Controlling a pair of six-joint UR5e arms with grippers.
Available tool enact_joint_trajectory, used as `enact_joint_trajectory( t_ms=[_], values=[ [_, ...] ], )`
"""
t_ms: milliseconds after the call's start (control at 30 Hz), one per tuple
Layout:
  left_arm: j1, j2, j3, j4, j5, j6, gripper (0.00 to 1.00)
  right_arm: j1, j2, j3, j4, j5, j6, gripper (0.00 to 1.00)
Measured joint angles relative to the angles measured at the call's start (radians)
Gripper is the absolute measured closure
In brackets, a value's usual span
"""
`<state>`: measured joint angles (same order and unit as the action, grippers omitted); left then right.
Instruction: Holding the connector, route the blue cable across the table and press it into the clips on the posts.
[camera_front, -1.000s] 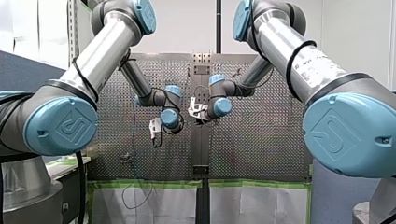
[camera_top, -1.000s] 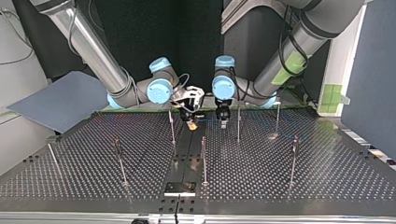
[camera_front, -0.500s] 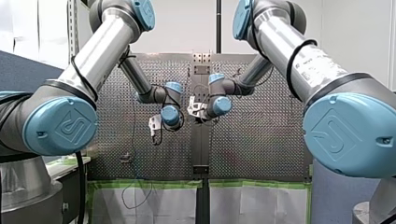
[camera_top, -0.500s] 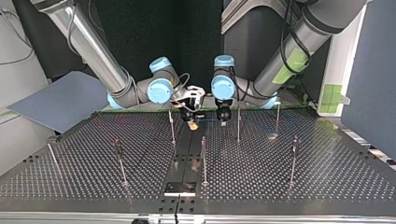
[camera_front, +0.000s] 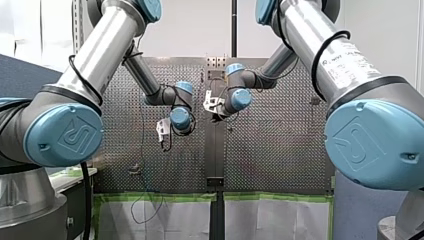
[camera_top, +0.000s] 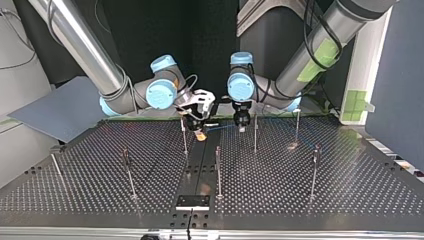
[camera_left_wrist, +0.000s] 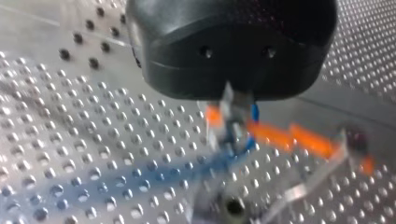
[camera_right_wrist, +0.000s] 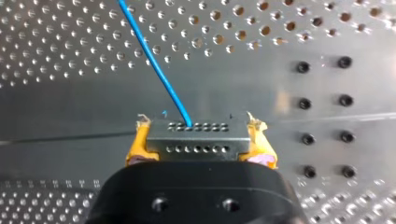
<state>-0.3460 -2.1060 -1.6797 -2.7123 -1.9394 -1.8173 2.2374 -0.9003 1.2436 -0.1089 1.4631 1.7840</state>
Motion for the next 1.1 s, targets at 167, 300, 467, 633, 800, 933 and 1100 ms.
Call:
enact_joint_trajectory(
  t_ms=[167,300,467,633,800,933,1100],
  values=[
    [-0.013,0.041,-0.041,-0.016,0.011,-0.001,1.00,-0.002,-0.047,0.047,0.001,0.002,-0.002,1.00],
    [-0.027,0.076,-0.076,-0.028,0.013,-0.009,1.00,-0.004,-0.082,0.082,0.002,0.001,-0.003,1.00],
    [-0.045,0.124,-0.100,-0.055,0.010,-0.011,1.00,-0.006,-0.121,0.121,0.002,-0.001,-0.004,1.00],
    [-0.064,0.170,-0.105,-0.063,0.014,-0.018,1.00,-0.002,-0.160,0.160,0.003,-0.002,-0.005,1.00],
    [-0.076,0.211,-0.105,-0.065,0.031,-0.025,1.00,0.006,-0.204,0.185,0.007,-0.004,-0.016,1.00],
    [-0.080,0.242,-0.105,-0.074,0.033,-0.031,1.00,0.010,-0.236,0.188,0.011,-0.004,-0.017,1.00],
    [-0.084,0.286,-0.105,-0.086,0.028,-0.033,1.00,0.005,-0.282,0.189,0.011,-0.003,-0.015,1.00]
  ],
)
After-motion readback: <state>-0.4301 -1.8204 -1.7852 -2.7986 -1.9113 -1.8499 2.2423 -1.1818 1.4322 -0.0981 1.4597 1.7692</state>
